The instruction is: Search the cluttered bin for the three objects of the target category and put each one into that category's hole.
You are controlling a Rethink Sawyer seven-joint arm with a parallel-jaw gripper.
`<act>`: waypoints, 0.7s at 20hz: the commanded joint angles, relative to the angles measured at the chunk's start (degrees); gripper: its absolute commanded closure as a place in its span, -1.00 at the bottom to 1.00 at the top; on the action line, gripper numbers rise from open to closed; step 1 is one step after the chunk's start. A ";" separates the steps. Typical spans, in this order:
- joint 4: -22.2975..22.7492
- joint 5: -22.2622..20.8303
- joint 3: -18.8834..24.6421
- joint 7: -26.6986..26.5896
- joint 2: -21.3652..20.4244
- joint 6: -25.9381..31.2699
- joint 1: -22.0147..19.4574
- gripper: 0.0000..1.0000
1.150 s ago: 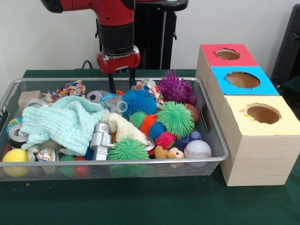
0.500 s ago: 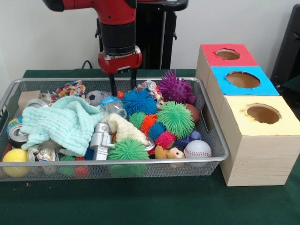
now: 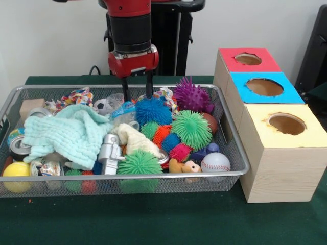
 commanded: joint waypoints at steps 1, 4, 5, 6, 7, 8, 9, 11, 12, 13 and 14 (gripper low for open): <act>-2.54 2.11 6.07 -13.53 -2.29 8.98 -1.86 -1.00; -4.11 1.16 6.47 -13.76 -0.98 9.54 -1.98 -1.00; -5.30 0.22 6.17 -13.70 0.04 9.52 -1.69 -1.00; -6.01 -0.48 6.08 -14.09 0.64 9.67 -1.76 -1.00; -6.08 -0.84 6.37 -14.93 0.64 9.82 -2.51 -1.00; -6.07 -0.90 6.74 -15.78 0.45 10.06 -3.11 -1.00; -6.14 -0.76 7.19 -16.80 0.38 10.69 -3.79 -1.00; -6.56 -0.80 7.70 -17.94 0.28 11.72 -4.45 -1.00; -6.68 -1.05 7.82 -18.09 0.45 11.83 -4.66 -1.00; -7.24 -1.53 7.83 -18.15 1.10 11.88 -4.79 -1.00; -7.74 -2.07 7.50 -17.77 1.65 11.88 -4.63 -1.00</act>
